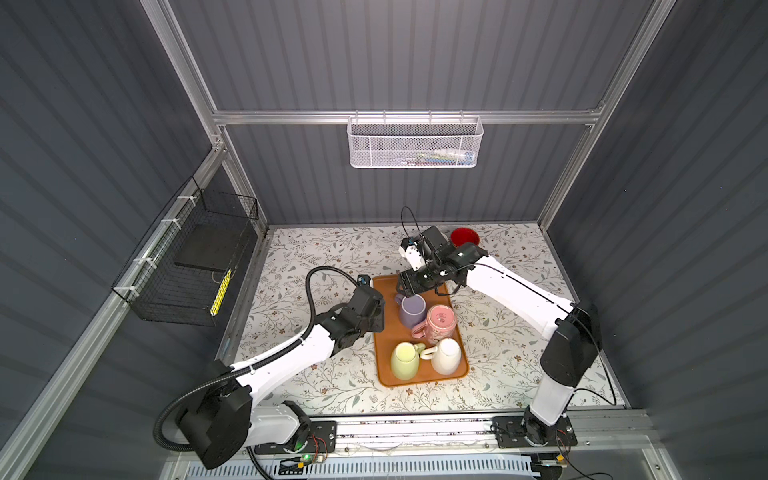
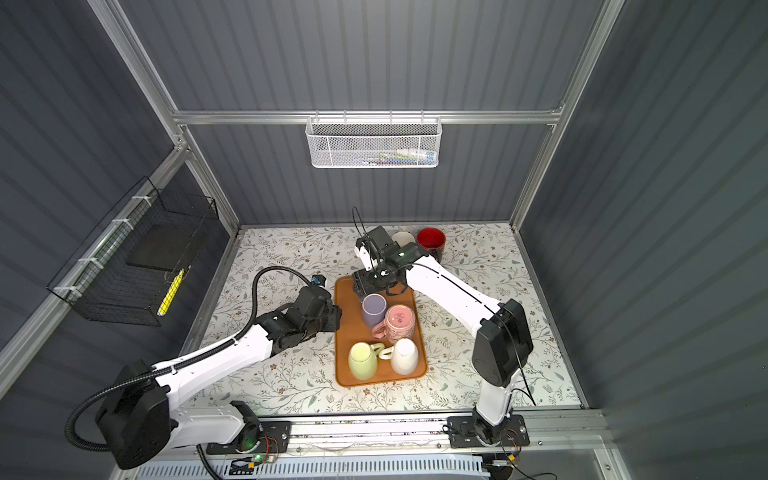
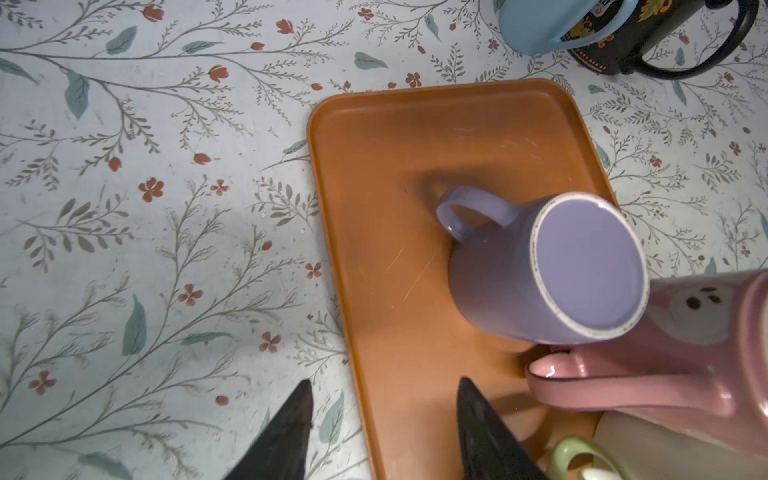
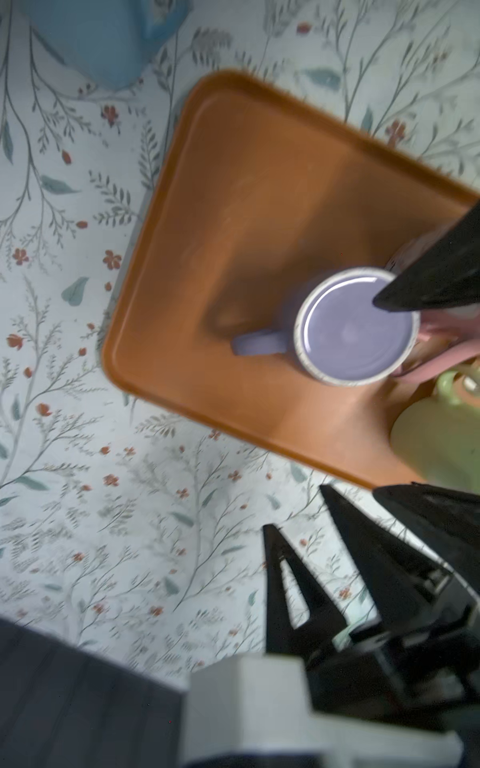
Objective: Turn the mug right side up
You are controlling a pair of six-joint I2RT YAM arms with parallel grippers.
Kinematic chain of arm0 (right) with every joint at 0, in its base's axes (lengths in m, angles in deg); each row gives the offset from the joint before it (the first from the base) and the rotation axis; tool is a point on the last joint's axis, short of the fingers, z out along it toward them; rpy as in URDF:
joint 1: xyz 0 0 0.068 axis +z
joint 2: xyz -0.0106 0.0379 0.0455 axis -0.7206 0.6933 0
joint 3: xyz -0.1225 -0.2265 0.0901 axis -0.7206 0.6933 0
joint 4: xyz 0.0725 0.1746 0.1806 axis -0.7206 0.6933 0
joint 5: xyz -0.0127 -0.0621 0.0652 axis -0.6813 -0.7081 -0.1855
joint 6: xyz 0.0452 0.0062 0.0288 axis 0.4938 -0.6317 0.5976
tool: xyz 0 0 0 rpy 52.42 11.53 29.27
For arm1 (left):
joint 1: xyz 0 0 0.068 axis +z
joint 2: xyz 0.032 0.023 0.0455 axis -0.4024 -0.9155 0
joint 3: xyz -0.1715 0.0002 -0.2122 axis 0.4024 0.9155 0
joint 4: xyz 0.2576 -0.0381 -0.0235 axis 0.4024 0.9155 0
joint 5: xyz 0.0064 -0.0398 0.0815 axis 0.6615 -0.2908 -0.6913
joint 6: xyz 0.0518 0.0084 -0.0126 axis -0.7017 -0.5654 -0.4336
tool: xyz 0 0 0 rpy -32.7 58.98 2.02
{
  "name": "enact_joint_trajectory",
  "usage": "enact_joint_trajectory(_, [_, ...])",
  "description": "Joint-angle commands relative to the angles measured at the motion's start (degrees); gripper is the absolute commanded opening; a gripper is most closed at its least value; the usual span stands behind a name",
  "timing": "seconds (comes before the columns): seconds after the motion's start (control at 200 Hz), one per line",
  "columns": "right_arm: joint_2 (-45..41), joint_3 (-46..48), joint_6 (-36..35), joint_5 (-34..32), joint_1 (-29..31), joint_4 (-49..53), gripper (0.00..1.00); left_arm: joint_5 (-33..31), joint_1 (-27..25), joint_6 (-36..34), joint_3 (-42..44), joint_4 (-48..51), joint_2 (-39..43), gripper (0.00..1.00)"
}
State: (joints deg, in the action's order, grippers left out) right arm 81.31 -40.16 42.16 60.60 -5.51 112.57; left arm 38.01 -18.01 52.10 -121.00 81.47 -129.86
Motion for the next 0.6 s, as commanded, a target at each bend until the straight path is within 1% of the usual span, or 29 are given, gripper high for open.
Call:
enact_joint_trajectory(0.0, [-1.78,3.41,-1.76,-4.71,-0.69,1.41,0.53,3.18,2.87,-1.24,-4.48,-1.51,-3.70,0.53])
enact_joint_trajectory(0.1, [-2.90,4.77,-2.45,-5.63,-1.21,1.34,0.47,6.87,6.08,-1.81,-8.85,-1.43,-8.43,0.53])
enact_joint_trajectory(0.19, [-2.85,4.82,-3.12,-6.22,-1.53,1.32,0.43,9.62,7.73,-3.00,-13.49,-0.60,-12.96,0.57])
enact_joint_trajectory(0.37, [-1.06,4.31,-4.35,-7.26,-2.43,1.76,0.36,12.48,8.08,-6.11,-23.87,4.39,-22.40,0.70])
enact_joint_trajectory(0.47, [-0.25,4.38,-4.97,-7.48,-2.62,1.67,0.34,14.32,8.07,-6.57,-27.14,6.07,-26.03,0.71])
enact_joint_trajectory(0.595, [0.95,4.12,-5.67,-8.22,-2.63,1.76,0.33,15.07,8.07,-6.80,-28.53,6.45,-28.65,0.71])
